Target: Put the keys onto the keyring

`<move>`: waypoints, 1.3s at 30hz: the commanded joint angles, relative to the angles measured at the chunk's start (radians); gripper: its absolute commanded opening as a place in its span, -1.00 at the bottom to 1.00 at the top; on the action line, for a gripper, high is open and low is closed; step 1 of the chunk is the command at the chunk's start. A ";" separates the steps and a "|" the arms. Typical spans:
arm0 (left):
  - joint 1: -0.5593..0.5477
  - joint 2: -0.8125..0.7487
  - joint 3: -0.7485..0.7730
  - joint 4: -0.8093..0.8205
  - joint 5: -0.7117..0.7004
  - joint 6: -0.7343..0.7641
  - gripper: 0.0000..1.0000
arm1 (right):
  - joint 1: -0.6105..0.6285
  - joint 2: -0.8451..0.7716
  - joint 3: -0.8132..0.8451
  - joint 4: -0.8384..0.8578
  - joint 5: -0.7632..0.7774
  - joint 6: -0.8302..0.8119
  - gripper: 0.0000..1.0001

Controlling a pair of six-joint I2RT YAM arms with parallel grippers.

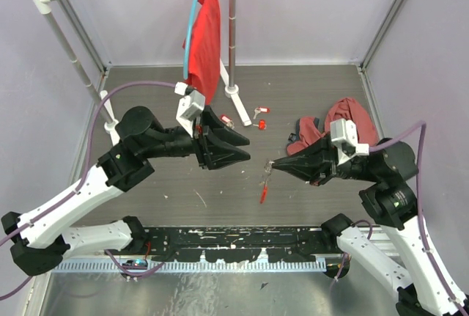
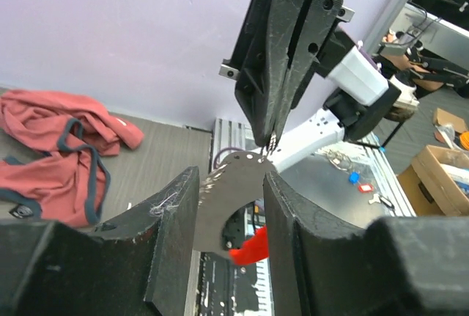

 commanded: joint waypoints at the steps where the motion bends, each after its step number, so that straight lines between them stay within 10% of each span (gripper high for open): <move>1: 0.002 -0.001 -0.014 0.111 -0.048 -0.012 -0.06 | 0.002 -0.032 -0.022 0.296 0.127 0.171 -0.98; 39: -0.107 0.088 0.067 0.391 -0.076 -0.017 0.05 | 0.002 -0.028 -0.104 0.717 0.318 0.432 -0.98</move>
